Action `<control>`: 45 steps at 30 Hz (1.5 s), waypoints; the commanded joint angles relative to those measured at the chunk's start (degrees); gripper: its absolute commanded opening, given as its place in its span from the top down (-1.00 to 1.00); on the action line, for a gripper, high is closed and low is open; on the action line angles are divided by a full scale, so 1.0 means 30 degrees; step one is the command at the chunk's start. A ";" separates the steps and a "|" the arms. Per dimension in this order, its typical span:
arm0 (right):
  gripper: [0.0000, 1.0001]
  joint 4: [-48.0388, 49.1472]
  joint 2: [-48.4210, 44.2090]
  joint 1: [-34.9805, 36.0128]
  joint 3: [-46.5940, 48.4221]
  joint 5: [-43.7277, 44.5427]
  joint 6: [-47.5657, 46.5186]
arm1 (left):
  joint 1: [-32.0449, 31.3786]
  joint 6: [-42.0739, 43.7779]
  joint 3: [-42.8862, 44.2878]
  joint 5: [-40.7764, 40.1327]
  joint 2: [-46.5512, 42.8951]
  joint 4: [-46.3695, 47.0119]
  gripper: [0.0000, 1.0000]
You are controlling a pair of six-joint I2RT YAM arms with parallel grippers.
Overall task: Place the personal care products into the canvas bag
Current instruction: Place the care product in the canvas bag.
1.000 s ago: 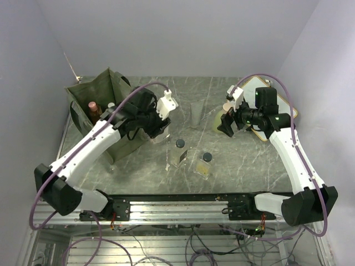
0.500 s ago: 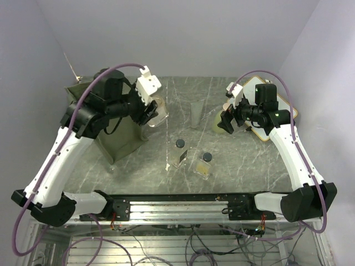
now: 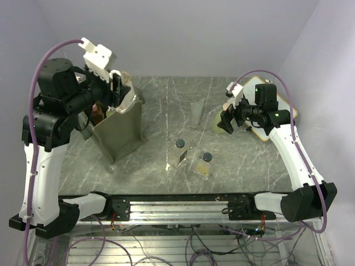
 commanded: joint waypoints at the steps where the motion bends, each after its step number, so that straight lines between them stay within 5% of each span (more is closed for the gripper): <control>1: -1.00 0.0409 -0.0308 0.0046 0.0185 -0.0200 0.0262 | 0.2049 -0.1875 0.1178 -0.1704 -0.0362 0.3130 0.86; 15: -1.00 0.0074 -0.0377 0.0276 0.0440 -0.0692 0.0293 | 0.4139 -0.1471 -0.0300 -0.4719 0.0637 0.3256 0.86; 25: -0.99 -0.0105 -0.0520 0.0842 0.0257 -0.0253 0.0069 | 0.4268 -0.0660 -0.1825 -0.3950 0.0755 0.2871 0.86; 45: -1.00 0.0018 -0.0721 0.1424 0.0013 -0.0081 0.0070 | 0.4508 -0.4055 -0.6455 -1.0209 -0.1088 0.5952 0.87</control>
